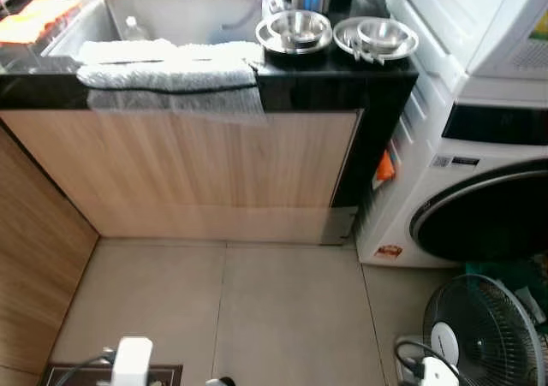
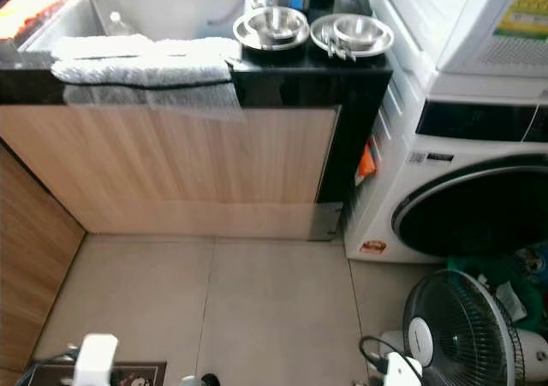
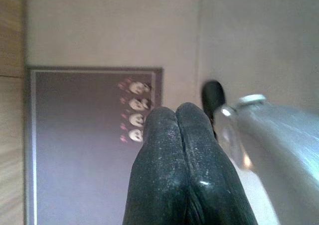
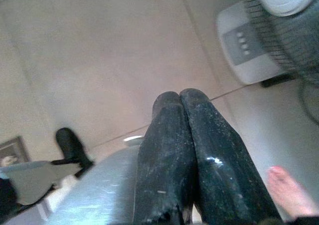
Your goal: Kitchen organization
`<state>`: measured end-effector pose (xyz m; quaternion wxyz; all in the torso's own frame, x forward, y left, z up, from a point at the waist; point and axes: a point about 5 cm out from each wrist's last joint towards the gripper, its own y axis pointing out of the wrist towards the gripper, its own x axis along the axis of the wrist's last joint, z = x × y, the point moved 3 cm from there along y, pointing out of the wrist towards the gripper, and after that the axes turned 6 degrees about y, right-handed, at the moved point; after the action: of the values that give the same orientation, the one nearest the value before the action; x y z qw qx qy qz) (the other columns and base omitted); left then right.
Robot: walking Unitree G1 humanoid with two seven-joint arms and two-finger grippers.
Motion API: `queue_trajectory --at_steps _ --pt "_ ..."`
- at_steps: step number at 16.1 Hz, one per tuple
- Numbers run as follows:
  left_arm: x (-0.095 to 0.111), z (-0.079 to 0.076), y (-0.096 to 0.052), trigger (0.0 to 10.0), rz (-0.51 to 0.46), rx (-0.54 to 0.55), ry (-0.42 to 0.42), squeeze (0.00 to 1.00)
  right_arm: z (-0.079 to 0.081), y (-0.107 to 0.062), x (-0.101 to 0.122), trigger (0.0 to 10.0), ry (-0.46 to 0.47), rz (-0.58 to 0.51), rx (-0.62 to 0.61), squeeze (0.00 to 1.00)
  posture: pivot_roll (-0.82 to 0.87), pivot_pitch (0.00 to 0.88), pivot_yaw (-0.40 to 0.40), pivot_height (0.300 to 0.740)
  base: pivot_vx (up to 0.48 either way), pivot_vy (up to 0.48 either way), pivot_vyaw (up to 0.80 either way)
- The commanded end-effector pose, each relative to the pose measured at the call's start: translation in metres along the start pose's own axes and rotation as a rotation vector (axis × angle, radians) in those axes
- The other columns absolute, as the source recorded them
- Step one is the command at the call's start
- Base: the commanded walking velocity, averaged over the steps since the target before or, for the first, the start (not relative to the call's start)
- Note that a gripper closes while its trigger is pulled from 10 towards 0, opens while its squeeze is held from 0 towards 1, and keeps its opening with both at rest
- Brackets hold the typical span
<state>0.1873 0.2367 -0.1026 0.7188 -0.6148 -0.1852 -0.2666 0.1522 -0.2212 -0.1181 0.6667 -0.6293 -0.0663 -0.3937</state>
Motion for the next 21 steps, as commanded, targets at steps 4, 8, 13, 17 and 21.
queue_trajectory --at_steps 4,8,13,17,21 --pt "-0.0126 0.0038 -0.0030 10.0 0.043 -0.009 0.020 0.00 -0.0017 -0.0011 -0.0035 10.0 0.026 0.009 -0.003 0.00 -0.01 0.148 0.009 0.740 0.000 0.000 0.00" --pt "-0.0134 0.0012 -0.0027 10.0 0.049 -0.011 0.017 0.00 -0.0010 -0.0008 -0.0030 10.0 0.032 0.008 0.003 0.00 -0.01 0.148 0.008 0.740 0.000 0.000 0.00" --pt "-0.0112 0.0000 -0.0017 10.0 0.050 -0.003 0.035 0.00 -0.0018 -0.0009 -0.0025 10.0 0.030 0.007 0.003 0.00 -0.01 0.147 0.007 0.740 0.000 0.000 0.00" --pt "-0.0111 0.0036 -0.0020 10.0 0.049 0.004 0.031 0.00 -0.0017 -0.0008 -0.0020 10.0 0.030 0.005 0.005 0.00 -0.01 0.147 0.007 0.740 0.308 0.000 0.00" --pt "-0.0061 0.0039 -0.0009 10.0 0.036 0.005 0.030 0.00 -0.0016 -0.0009 -0.0023 10.0 0.026 0.006 0.004 0.00 -0.01 0.147 0.006 0.740 0.346 0.000 0.00"
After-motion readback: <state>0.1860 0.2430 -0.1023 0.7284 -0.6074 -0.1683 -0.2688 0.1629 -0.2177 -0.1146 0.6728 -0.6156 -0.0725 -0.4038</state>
